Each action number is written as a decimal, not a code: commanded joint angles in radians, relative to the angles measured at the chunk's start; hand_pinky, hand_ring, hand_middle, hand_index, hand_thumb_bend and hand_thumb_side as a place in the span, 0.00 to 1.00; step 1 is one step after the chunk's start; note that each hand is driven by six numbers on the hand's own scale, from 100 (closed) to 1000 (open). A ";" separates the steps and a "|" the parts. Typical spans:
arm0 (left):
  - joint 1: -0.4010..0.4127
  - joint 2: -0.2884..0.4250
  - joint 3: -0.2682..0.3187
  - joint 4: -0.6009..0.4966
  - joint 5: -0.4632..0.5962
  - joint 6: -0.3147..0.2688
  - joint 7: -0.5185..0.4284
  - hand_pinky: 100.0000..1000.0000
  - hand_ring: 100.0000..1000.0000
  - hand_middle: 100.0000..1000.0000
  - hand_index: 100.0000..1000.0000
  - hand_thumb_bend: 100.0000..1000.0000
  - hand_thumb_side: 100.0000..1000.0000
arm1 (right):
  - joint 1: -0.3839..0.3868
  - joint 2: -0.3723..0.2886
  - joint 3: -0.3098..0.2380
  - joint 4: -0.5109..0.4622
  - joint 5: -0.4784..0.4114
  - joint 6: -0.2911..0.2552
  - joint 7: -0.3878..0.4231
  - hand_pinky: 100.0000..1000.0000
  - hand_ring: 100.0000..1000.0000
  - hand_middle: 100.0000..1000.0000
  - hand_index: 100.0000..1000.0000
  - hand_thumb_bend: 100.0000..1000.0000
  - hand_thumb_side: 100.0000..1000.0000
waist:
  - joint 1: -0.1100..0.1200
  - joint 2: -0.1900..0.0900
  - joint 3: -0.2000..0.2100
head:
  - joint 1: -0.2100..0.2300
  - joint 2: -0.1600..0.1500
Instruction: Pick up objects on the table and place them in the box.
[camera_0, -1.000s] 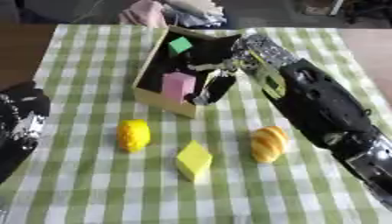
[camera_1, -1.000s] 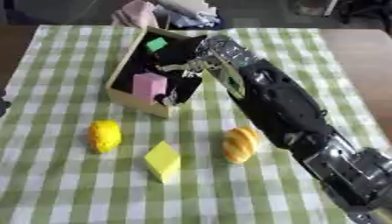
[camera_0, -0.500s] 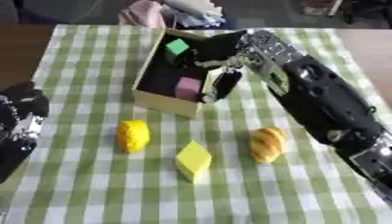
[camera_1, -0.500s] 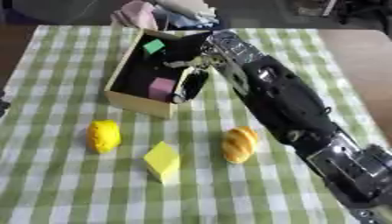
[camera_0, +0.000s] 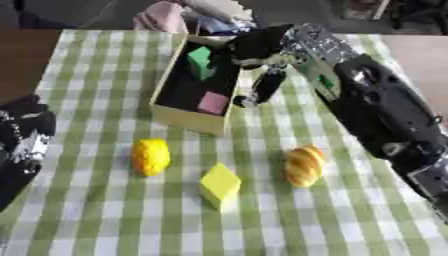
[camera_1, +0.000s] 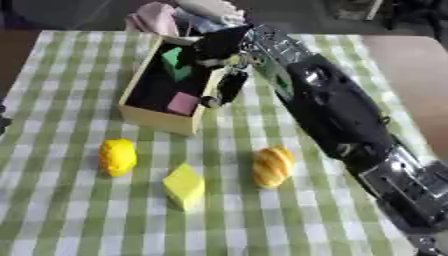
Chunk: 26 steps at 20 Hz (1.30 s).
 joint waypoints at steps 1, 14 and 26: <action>-0.004 0.014 0.011 -0.012 -0.005 -0.001 0.007 0.77 0.69 0.69 0.83 0.25 0.60 | -0.002 -0.071 -0.014 -0.096 -0.085 0.024 0.012 0.93 0.99 1.00 1.00 0.05 0.33 | -0.010 -0.023 -0.005 | 0.007 -0.005; 0.005 0.018 0.022 -0.012 -0.011 0.003 0.019 0.77 0.69 0.69 0.83 0.25 0.59 | 0.263 -0.259 -0.019 -0.542 -0.355 0.155 0.139 0.91 0.95 0.97 1.00 0.00 0.35 | -0.003 -0.027 -0.044 | 0.032 -0.001; 0.011 0.017 0.023 -0.010 -0.014 0.005 0.020 0.77 0.70 0.69 0.83 0.25 0.60 | 0.466 -0.305 -0.028 -0.562 -0.326 0.177 0.120 0.89 0.94 0.95 1.00 0.00 0.52 | -0.004 -0.028 -0.055 | 0.037 0.006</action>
